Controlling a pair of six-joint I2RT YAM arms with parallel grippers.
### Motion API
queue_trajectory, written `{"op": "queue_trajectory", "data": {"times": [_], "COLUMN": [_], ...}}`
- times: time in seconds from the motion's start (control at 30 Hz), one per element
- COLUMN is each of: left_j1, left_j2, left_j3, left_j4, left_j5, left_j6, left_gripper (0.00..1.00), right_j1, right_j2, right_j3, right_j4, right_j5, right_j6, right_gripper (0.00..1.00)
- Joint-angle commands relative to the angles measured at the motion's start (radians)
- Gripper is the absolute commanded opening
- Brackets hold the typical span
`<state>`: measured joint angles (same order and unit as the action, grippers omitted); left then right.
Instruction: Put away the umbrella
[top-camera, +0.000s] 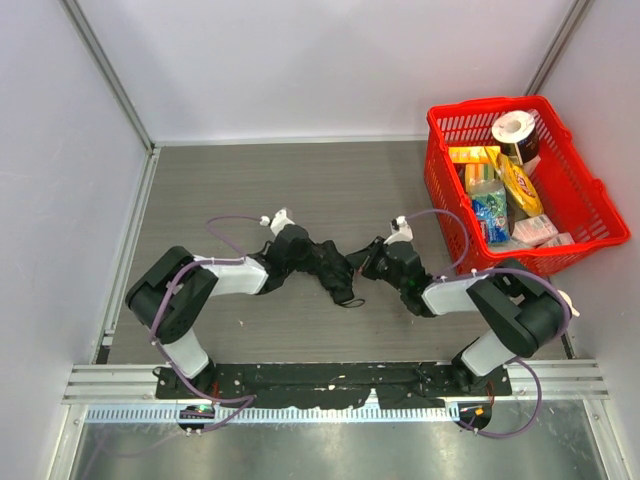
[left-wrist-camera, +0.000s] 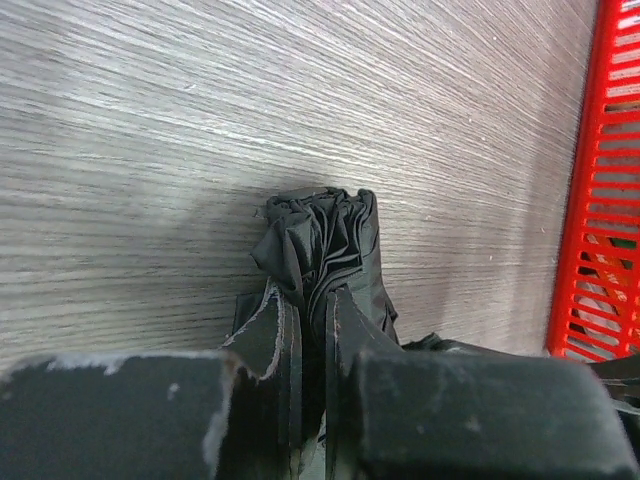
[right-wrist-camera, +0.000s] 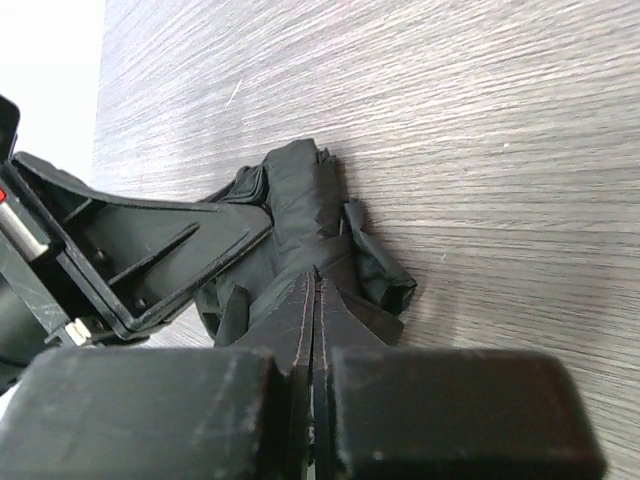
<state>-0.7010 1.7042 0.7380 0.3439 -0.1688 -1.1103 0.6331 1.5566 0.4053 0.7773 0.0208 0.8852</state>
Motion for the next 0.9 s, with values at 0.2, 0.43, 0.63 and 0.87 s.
{"op": "queue_trajectory", "data": {"times": [0.2,0.43,0.63,0.87], "left_j1": [-0.046,-0.046,-0.046,-0.046], "left_j2": [0.034,0.041,0.051,0.04], "left_j3": [-0.011,-0.002,0.0,-0.003], "left_j4": [-0.253,-0.253,-0.247,-0.226], "left_j5": [-0.23,-0.233,-0.225,-0.19], "left_j6": [0.093,0.098,0.095,0.086], "left_gripper": [0.0,0.0,0.0,0.0], "right_j1": [0.017,0.037,0.122,0.151], "right_j2": [-0.058,-0.139,-0.191,-0.089], "right_j3": [0.162,0.182,0.188,0.167], "right_j4": [0.06,0.103,0.068,0.089], "right_j5": [-0.04,-0.058,-0.048,-0.09], "right_j6": [0.012,0.047,-0.025,-0.132], "right_gripper": [0.01,0.0,0.01,0.0]}}
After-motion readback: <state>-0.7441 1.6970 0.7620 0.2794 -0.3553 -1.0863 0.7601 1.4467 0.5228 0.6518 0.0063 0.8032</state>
